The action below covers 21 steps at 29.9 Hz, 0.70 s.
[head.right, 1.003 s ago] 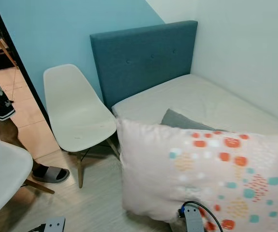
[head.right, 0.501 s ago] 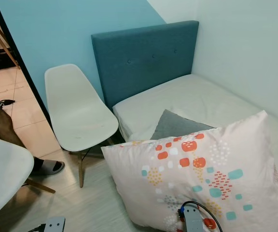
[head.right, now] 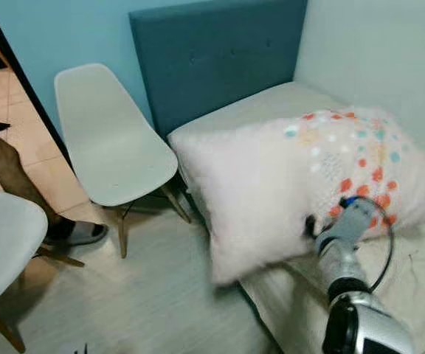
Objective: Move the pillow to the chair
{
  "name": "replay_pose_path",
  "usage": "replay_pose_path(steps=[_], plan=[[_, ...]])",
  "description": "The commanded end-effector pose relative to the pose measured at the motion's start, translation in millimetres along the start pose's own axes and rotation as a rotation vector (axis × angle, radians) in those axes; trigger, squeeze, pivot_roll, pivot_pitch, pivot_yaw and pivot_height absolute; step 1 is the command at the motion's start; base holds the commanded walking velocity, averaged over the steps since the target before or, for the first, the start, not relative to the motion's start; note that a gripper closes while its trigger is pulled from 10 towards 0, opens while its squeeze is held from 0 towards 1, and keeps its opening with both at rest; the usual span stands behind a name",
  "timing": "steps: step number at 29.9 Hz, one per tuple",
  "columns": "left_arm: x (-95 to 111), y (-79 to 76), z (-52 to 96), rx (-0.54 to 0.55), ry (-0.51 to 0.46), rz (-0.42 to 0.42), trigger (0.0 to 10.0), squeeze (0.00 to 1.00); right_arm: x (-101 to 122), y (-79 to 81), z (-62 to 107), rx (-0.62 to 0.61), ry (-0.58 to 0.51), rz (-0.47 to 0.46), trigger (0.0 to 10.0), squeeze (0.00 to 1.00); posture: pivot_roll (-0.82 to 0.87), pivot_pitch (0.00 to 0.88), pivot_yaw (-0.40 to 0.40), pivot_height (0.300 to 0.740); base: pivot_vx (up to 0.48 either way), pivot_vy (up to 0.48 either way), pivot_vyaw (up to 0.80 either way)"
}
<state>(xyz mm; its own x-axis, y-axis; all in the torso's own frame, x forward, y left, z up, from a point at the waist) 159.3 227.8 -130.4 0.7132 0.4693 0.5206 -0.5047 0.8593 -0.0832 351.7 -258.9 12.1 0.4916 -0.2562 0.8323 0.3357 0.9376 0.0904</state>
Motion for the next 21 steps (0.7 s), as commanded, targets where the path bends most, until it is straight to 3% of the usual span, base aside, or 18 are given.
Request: replay_pose_path(steps=[1,11,21], plan=[[-9.5,7.2,1.8,0.013,0.031,-0.003,10.0,0.0,-4.4,-2.8,0.3,-0.005,0.023,-0.006,10.0,0.0,-0.05,0.169,-0.01,0.74,0.0,0.0,0.0],[11.2,-3.4,-1.9,-0.009,-0.019,0.025,10.0,0.0,-11.5,-7.9,1.2,-0.017,0.041,0.007,10.0,0.0,-0.06,0.164,-0.014,0.74,0.0,0.0,0.0],[38.0,-14.1,-4.2,-0.03,-0.102,0.074,10.0,0.0,0.3,-9.8,0.5,-0.015,0.002,-0.027,10.0,0.0,-0.06,0.148,-0.019,0.74,0.0,0.0,0.0]])
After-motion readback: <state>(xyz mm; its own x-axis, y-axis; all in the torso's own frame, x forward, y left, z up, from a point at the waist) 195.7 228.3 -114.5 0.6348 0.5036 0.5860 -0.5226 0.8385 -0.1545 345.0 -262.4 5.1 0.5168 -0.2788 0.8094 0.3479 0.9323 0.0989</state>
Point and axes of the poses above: a point about 5 cm out from each wrist's last joint towards the gripper, its own z axis pointing back from the gripper into the wrist, its own x axis along the axis of the wrist's last joint, y = z × x, the point moved 4 cm from there along -z, pointing out of the wrist towards the gripper, and after that the axes turned 15 degrees about z, right-handed, at the moved point
